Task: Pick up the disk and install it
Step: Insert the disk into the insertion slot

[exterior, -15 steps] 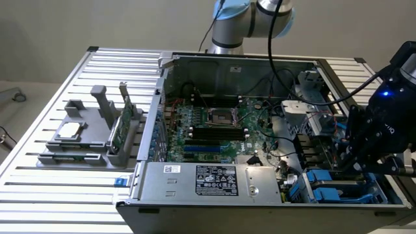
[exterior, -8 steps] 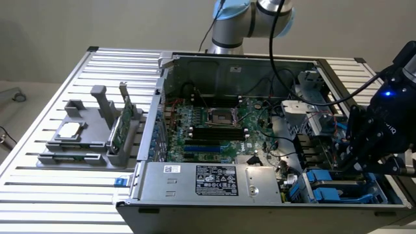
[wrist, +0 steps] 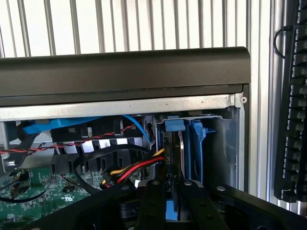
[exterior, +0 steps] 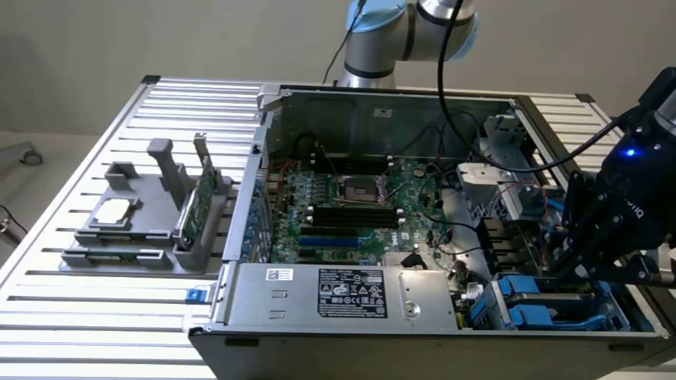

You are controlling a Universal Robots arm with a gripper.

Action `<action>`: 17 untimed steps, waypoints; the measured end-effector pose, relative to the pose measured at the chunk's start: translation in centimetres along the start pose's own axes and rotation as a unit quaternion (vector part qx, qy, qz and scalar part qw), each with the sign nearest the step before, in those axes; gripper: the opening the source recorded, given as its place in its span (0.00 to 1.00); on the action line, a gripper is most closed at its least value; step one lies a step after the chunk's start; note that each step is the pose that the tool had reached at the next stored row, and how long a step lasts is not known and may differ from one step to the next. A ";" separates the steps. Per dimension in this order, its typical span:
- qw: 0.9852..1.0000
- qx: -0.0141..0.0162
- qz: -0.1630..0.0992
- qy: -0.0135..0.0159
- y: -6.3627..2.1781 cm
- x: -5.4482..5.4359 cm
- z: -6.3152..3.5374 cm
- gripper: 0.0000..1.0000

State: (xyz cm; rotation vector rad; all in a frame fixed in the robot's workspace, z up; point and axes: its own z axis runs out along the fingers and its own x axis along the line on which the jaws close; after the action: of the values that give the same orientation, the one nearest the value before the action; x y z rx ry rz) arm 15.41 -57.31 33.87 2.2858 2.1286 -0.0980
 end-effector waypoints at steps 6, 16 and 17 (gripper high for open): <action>1.000 0.000 -0.004 0.000 0.00 0.0 0.05 0.16; 1.000 -0.001 -0.022 -0.001 0.00 0.0 0.06 0.16; 1.000 -0.001 -0.024 -0.001 0.00 0.0 0.06 0.16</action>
State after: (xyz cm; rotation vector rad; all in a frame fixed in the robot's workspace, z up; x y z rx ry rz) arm 15.41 -57.31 33.81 2.2325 2.1824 -0.0972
